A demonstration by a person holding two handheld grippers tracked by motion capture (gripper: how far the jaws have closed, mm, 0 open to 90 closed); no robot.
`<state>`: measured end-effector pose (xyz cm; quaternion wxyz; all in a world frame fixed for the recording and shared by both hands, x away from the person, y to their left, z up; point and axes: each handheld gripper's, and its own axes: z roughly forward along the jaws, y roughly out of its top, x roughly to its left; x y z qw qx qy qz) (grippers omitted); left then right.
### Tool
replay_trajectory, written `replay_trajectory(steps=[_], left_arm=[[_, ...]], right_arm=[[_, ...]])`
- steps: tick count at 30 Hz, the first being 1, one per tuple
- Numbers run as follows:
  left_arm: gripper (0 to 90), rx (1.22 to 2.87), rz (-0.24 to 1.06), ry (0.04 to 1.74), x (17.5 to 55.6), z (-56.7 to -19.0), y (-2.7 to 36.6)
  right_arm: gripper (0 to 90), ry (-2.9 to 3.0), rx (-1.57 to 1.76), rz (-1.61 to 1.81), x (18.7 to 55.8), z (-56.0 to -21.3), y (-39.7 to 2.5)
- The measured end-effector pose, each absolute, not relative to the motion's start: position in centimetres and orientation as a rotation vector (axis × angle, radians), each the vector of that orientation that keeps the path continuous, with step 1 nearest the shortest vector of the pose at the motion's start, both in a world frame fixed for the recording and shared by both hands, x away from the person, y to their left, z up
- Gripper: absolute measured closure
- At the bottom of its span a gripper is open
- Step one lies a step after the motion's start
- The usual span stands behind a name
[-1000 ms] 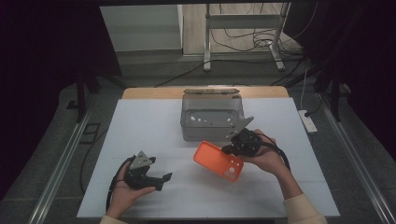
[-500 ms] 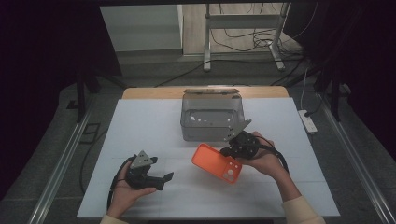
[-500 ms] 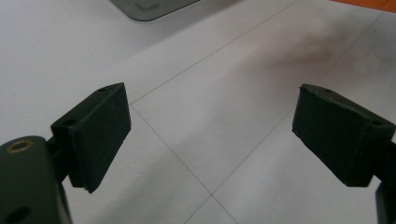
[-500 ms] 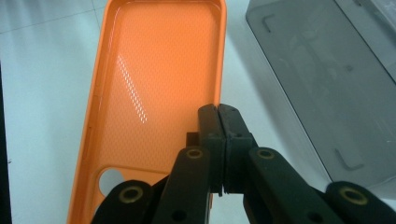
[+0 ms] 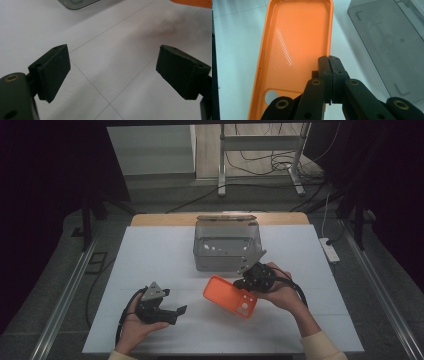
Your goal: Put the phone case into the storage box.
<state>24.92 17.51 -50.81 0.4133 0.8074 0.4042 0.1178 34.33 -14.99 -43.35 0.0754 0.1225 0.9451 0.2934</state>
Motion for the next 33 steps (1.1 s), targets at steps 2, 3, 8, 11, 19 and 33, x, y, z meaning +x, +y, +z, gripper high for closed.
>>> replay_trajectory(steps=[2,3,8,11,19,33], left_arm=[[12.2,2.024,0.295,1.019,24.9,-50.8,17.6],[12.2,2.023,0.295,1.02,24.9,-50.8,17.6],[12.7,2.019,0.301,1.023,24.8,-50.7,17.7],[12.9,2.012,0.294,1.025,24.7,-50.4,17.6],[13.2,1.97,0.27,1.05,24.6,-50.0,17.8],[13.2,1.954,0.241,1.013,24.4,-49.2,17.4]], right_arm=[[88.8,2.838,0.364,0.874,34.3,-43.5,-14.9],[88.8,2.838,0.363,0.869,34.3,-43.5,-14.8],[88.8,2.836,0.362,0.866,34.2,-43.5,-14.8],[88.8,2.839,0.362,0.865,34.1,-43.5,-14.7],[88.8,2.847,0.346,0.857,34.2,-43.7,-14.4],[88.8,2.851,0.324,0.848,33.9,-43.8,-14.0]])
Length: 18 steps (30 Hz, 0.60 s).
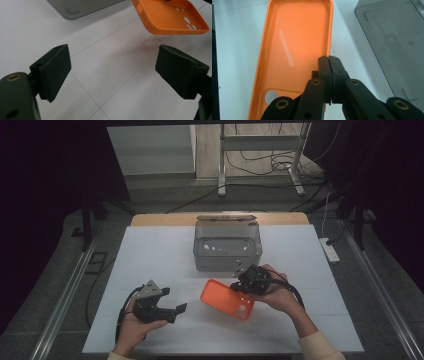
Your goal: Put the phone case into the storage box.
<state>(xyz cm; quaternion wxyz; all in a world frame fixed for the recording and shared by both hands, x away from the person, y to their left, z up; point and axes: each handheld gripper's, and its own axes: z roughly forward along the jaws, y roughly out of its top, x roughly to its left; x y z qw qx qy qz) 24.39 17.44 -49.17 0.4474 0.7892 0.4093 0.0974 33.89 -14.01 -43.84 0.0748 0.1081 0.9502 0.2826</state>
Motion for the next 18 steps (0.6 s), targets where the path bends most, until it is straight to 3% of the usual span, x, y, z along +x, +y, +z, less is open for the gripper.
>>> replay_trajectory(steps=[18], left_arm=[[13.7,1.962,0.194,0.969,25.3,-47.5,16.0]], right_arm=[[88.8,2.842,0.313,0.844,33.4,-44.0,-13.9]])
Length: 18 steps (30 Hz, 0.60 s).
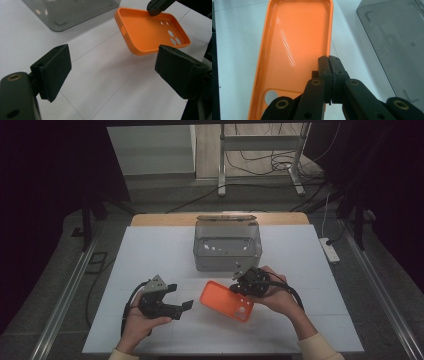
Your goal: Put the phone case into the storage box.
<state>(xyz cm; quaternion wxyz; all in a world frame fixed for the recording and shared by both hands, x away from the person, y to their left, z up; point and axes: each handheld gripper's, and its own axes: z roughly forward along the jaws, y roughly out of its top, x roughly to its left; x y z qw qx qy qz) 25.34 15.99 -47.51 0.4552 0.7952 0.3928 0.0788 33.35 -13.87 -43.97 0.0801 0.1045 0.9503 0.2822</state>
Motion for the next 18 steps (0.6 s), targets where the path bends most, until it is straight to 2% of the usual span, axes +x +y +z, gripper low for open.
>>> replay_trajectory(steps=[18], left_arm=[[15.7,2.031,0.148,0.918,27.4,-46.0,13.6]], right_arm=[[88.8,2.82,0.303,0.855,33.1,-43.6,-13.9]])
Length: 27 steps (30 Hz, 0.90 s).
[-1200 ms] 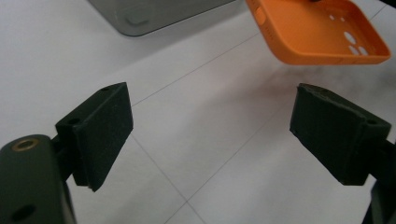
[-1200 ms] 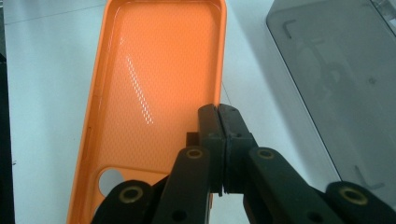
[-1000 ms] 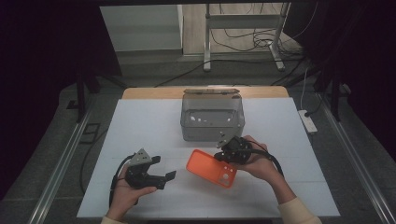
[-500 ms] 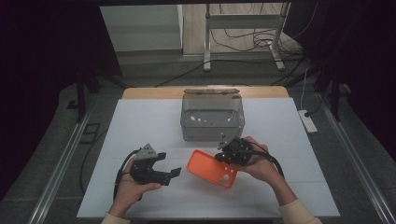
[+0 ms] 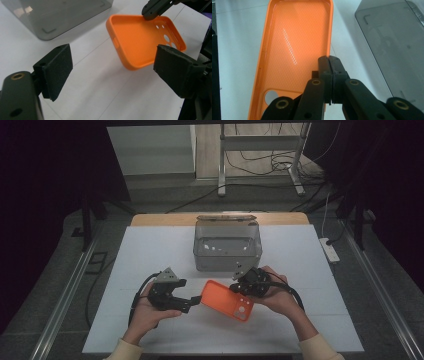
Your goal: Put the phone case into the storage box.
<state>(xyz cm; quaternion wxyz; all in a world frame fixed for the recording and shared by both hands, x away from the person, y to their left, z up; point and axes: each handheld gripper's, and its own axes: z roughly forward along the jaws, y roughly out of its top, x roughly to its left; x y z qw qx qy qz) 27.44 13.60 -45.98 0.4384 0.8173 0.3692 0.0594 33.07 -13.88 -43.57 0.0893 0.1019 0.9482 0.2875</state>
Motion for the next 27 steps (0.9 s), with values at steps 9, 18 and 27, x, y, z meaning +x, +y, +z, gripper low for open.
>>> replay_trajectory(steps=[9,18,27], left_arm=[[17.2,2.054,0.126,0.897,28.2,-45.8,12.2],[18.4,2.048,0.103,0.904,28.8,-46.2,11.7],[20.5,2.048,0.08,0.915,29.1,-46.6,11.5]], right_arm=[[88.9,2.818,0.297,0.857,33.0,-43.5,-13.8],[88.9,2.813,0.289,0.852,32.9,-43.5,-13.8],[88.9,2.805,0.271,0.858,32.7,-43.4,-13.5]])
